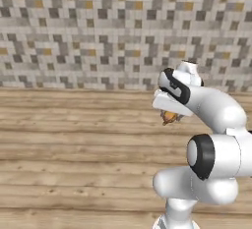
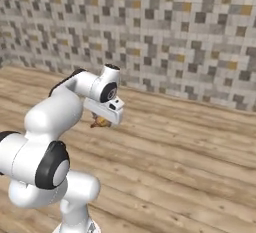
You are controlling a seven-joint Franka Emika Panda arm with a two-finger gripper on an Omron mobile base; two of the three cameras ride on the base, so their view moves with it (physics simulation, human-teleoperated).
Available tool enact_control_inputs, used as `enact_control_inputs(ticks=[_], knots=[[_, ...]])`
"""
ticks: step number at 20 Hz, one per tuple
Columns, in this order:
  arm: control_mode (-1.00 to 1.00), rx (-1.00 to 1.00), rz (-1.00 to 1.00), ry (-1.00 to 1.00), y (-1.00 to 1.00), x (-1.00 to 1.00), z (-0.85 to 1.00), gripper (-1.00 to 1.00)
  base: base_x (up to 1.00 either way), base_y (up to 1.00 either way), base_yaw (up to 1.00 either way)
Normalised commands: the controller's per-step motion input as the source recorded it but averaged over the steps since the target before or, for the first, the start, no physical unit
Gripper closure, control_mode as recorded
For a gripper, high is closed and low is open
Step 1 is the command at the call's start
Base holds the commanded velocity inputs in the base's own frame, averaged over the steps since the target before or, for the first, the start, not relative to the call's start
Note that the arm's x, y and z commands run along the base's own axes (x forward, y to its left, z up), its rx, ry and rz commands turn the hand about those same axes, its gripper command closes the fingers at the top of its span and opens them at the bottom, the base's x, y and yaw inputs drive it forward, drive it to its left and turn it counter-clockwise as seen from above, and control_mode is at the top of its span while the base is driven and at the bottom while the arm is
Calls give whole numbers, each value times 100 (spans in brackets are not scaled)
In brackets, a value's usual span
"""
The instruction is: Take the chicken drumsticks from the pan and place one on each plate on the dining counter.
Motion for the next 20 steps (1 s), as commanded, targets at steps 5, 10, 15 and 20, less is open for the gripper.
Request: enact_control_inputs(ticks=[5,10,15,20], knots=[[100,0,0,0,0,0,0,100,94,0,52],[100,0,0,0,0,0,0,100,78,0,72],[100,0,0,0,0,0,0,100,65,0,81],[100,0,0,0,0,0,0,100,74,0,77]])
